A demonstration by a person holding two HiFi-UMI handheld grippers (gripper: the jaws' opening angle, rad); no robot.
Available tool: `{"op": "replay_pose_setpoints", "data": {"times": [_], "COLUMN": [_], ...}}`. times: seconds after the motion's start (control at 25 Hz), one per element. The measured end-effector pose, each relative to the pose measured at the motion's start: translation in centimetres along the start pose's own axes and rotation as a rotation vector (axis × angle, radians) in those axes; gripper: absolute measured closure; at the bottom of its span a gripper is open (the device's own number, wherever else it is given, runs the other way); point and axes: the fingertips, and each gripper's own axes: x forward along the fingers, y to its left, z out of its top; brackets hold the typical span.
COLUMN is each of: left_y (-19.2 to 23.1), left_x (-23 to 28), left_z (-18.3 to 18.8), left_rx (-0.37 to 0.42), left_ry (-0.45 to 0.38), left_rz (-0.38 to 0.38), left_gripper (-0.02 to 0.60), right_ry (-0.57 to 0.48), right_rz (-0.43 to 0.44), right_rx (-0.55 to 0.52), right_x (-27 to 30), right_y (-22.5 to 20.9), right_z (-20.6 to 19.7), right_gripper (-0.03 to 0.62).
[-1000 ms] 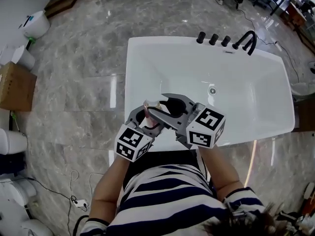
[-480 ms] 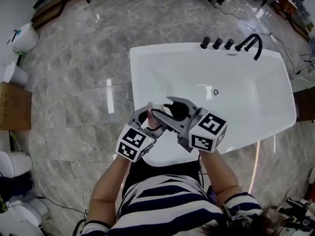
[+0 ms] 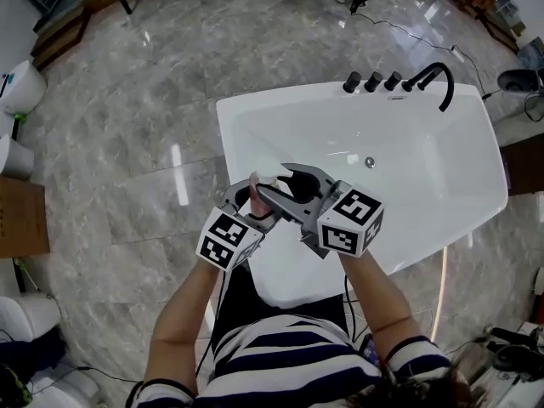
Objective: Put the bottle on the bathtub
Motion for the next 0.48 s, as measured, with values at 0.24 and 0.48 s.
{"op": "replay_pose_setpoints", "data": {"times": [0.24,0.48], "left_y": [1.7,2.9], "left_x": [2.3,1.7], "left_z": [0.5,0.9], "left_rx": [0.03,0.017], "left_ry": [0.02,0.013], "left_rz": [-0.024,-0.031], "left_gripper": [0.267,0.267], "right_ry": [-0.005,-0.01], "right_rz": [-0.044,-0.061], "right_rx": [0.014,0.013], "right_x": [0.5,1.8], "right_y": [-2.9,-2.7], "right_z": [0.5,1.2], "right_gripper": [0.413,0.413]}}
